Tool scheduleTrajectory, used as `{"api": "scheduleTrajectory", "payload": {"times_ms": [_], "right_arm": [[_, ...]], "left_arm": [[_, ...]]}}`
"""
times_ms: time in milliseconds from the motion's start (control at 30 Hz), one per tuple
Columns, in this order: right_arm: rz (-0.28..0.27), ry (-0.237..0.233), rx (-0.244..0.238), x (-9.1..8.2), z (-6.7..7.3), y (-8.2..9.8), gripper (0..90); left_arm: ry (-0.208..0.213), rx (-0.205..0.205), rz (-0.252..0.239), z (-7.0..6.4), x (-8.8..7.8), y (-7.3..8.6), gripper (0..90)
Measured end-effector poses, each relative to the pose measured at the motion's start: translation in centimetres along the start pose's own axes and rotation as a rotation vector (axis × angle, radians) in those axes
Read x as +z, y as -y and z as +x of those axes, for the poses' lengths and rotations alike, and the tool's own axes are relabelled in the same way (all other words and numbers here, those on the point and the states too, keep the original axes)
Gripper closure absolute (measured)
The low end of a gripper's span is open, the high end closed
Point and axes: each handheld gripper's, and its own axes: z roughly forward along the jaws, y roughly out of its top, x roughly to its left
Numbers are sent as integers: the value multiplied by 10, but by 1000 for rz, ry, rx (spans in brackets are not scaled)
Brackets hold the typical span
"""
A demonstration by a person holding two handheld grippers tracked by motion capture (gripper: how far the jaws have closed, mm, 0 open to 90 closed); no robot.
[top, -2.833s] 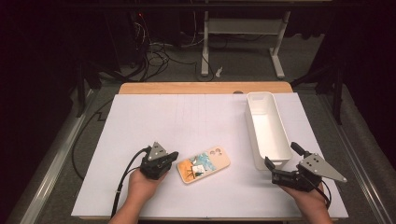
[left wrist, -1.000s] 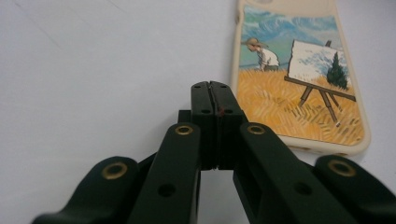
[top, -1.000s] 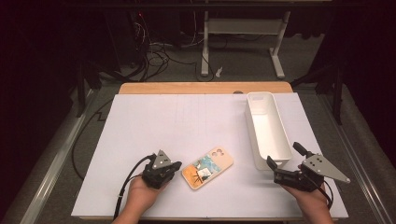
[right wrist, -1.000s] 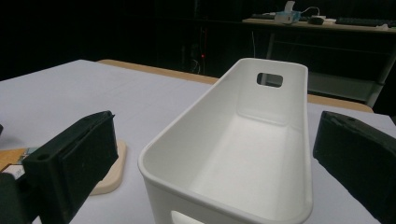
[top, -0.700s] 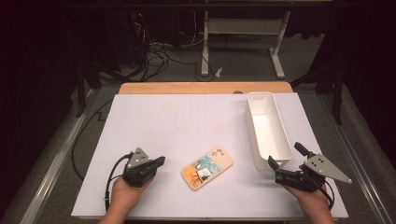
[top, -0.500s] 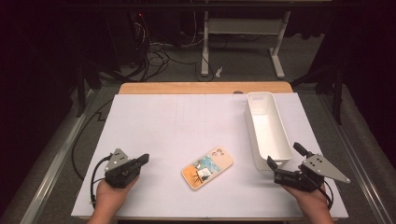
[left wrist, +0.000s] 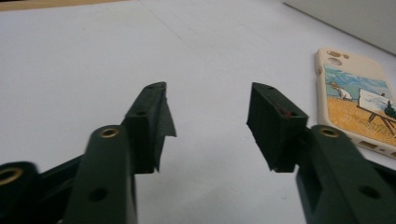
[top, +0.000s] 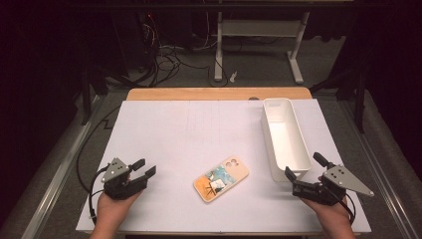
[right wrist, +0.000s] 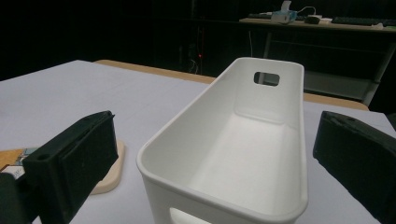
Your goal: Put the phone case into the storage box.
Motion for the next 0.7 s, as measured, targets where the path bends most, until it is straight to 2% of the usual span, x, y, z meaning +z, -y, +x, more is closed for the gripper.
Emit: {"api": "scheduleTrajectory", "payload": {"times_ms": [133, 300, 400, 500, 533, 600, 700], "right_arm": [[-4, 3, 7, -1, -2, 0, 2], [-17, 6, 1, -3, -2, -1, 1], [-28, 9, -3, -4, -2, -3, 0], [-42, 0, -12, -5, -1, -5, 0], [-40, 0, -18, -5, 0, -6, 0], [-41, -9, -26, -5, 1, -7, 0], [-38, -10, -34, -5, 3, -9, 0]], "left_arm": [[2, 19, -19, -1, 0, 1, 356], [0, 19, -47, -3, -1, 1, 246], [-21, 5, -46, -3, 1, 1, 126], [-24, -6, -41, -3, 2, 0, 2], [-20, -26, -37, -3, 2, 0, 2], [-38, -11, -43, -4, 2, -1, 2], [-36, -9, -49, -6, 1, -2, 2]]}}
